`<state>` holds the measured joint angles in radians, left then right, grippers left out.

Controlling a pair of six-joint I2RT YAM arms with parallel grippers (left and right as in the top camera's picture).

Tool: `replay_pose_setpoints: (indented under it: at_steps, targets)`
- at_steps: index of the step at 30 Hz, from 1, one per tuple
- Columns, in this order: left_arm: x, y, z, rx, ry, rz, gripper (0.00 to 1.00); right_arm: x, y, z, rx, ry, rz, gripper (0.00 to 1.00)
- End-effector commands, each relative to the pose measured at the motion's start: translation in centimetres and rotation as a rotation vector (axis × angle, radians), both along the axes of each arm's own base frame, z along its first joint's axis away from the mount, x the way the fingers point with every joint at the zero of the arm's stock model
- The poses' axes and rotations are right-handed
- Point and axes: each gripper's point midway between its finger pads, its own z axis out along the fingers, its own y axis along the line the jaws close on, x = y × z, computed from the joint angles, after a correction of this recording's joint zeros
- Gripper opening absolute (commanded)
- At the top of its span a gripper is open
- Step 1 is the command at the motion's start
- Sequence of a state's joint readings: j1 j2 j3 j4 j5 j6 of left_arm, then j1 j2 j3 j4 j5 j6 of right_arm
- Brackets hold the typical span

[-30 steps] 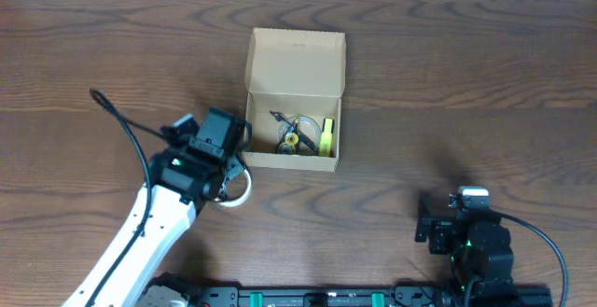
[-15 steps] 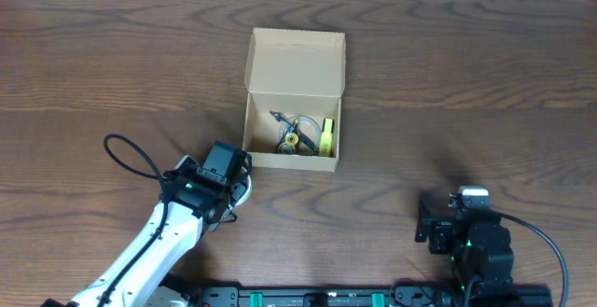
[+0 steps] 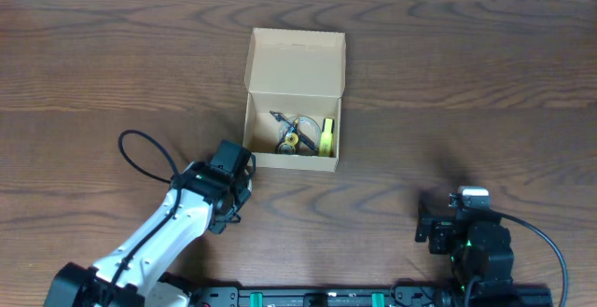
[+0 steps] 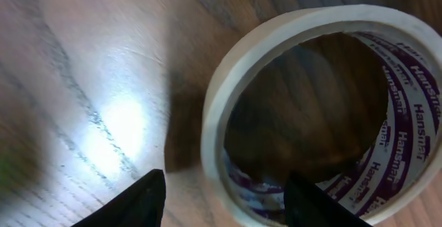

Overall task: Pack container
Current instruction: 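Move the left gripper to the clear tape roll and grasp its rim, then lift the tape roll into the box and release it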

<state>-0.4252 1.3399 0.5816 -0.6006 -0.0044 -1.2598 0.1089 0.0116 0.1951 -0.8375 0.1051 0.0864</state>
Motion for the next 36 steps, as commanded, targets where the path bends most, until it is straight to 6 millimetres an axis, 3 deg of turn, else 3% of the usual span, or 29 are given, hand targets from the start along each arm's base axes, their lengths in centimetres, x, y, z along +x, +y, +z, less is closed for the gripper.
replay_pose_setpoints:
  at_steps: [1, 11, 17, 28, 34, 36]
  targets:
    - [-0.6, 0.0, -0.7, -0.005, 0.037, 0.009, 0.55, 0.0, -0.1, -0.3, -0.012, 0.004, 0.001, 0.99]
    - [-0.2, 0.1, -0.8, 0.001, 0.021, 0.010, 0.19, 0.0, -0.1, -0.3, -0.012, 0.003, 0.001, 0.99]
    - [0.7, 0.4, 0.6, 0.005, -0.055, 0.020, 0.06, 0.0, -0.1, -0.3, -0.013, 0.003, 0.001, 0.99]
    - [-2.3, 3.3, 3.4, 0.073, -0.054, 0.129, 0.06, 0.0, -0.1, -0.3, -0.012, 0.004, 0.001, 0.99]
    - [-0.2, 4.7, 6.9, 0.127, -0.235, 0.154, 0.06, 0.0, -0.1, -0.3, -0.012, 0.004, 0.001, 0.99]
    - [1.8, 5.0, 9.6, 0.166, -0.321, 0.116, 0.06, 0.0, -0.1, -0.3, -0.012, 0.003, 0.001, 0.99]
